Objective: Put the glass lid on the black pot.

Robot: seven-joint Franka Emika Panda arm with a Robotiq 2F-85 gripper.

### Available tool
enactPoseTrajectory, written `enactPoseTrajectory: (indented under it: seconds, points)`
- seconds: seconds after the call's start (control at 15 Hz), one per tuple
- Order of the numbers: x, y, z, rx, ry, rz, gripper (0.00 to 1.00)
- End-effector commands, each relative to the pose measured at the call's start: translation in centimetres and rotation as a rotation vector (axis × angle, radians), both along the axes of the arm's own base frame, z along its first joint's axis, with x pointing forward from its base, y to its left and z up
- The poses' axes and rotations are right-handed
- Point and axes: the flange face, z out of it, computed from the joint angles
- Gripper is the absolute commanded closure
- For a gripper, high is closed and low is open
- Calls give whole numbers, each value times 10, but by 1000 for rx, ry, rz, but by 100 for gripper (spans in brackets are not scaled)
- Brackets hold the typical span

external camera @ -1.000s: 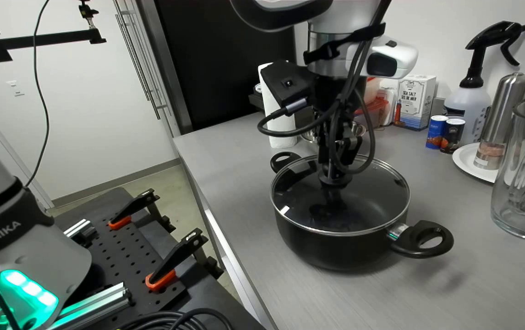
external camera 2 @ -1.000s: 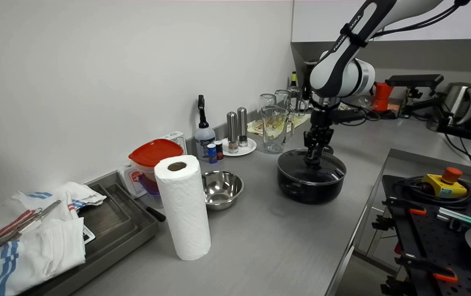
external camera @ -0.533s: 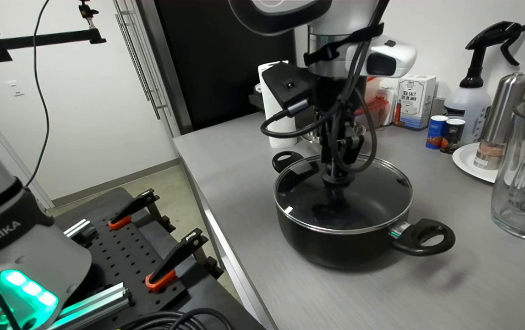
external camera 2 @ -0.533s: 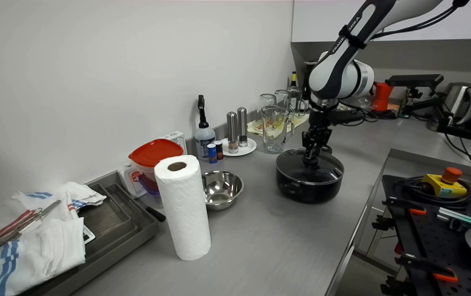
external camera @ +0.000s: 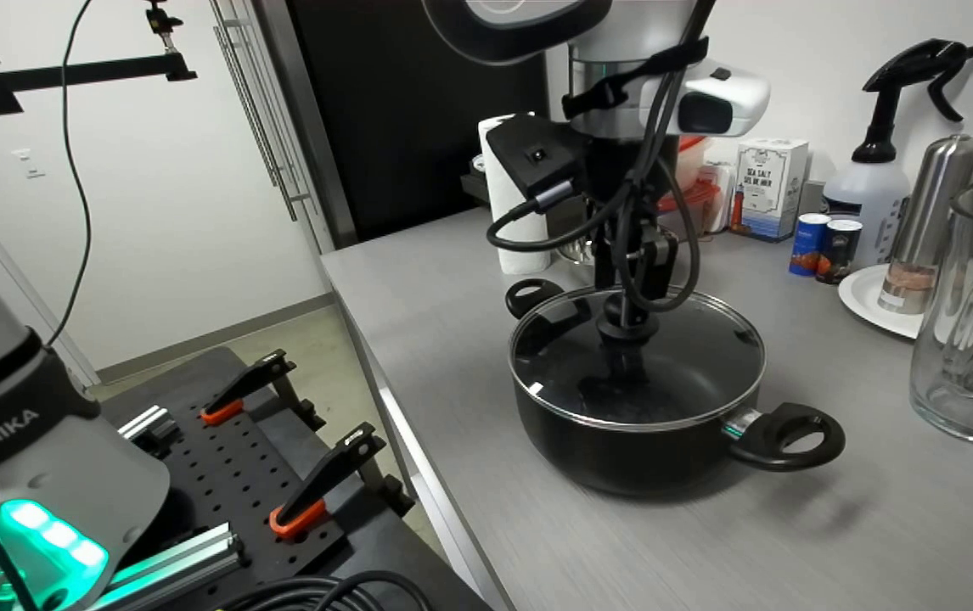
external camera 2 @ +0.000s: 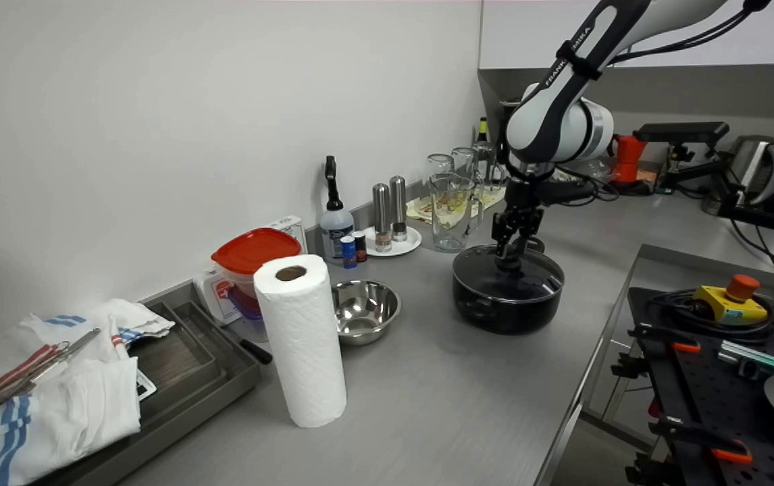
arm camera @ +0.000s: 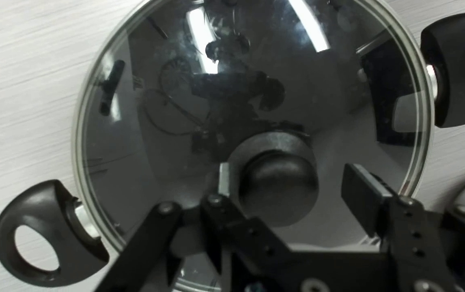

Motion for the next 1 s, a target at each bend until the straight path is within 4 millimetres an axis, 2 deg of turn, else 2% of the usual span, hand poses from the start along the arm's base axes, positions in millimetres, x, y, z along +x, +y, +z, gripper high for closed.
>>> enactPoseTrajectory:
  seconds: [0.0,0.93]
  points:
    - [3,8,10,-12,-34,-1,1]
    - [4,19,27,-24,-62,12,0]
